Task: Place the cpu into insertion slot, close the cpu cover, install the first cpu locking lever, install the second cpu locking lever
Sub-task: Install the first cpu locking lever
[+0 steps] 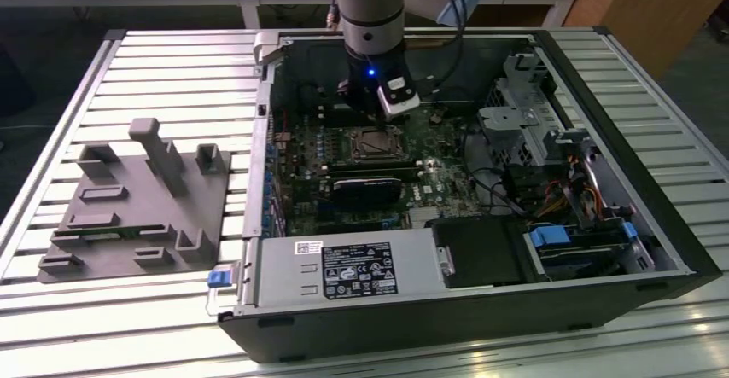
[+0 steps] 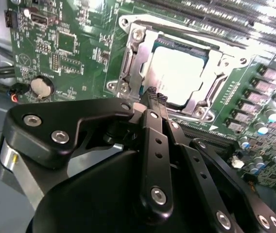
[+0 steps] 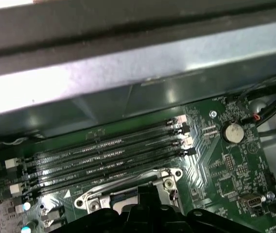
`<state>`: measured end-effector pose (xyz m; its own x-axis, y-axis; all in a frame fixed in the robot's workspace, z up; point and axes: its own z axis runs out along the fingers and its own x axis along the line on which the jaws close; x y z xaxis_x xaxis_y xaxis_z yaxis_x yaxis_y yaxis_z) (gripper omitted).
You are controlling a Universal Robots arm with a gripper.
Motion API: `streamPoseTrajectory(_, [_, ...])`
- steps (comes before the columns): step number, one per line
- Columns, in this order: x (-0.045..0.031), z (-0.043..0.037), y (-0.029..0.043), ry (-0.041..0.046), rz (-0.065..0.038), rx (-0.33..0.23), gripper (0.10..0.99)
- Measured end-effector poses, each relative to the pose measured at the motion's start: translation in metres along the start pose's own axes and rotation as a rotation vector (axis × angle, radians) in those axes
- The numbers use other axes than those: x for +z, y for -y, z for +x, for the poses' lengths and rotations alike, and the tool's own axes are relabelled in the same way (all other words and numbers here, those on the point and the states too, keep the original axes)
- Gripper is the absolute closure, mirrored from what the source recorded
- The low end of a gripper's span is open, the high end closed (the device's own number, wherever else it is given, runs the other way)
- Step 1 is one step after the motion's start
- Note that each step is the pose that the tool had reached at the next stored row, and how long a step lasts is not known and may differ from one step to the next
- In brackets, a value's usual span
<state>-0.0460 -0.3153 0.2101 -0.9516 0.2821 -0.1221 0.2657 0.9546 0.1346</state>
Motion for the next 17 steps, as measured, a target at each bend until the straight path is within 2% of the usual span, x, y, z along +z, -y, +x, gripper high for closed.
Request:
streamPoseTrajectory(6, [0.0008, -0.0006, -0.0001, -0.0004, 0.047, -0.006, 0.98])
streamPoseTrajectory(13, [0.0016, -0.0014, -0.0003, -0.015, 0.107, -0.011, 0.98])
streamPoseTrajectory(14, [0.0017, -0.0015, -0.0003, -0.0156, 0.11, -0.012, 0.98])
streamPoseTrajectory(17, [0.0016, -0.0015, -0.0003, -0.0156, 0.111, -0.012, 0.98])
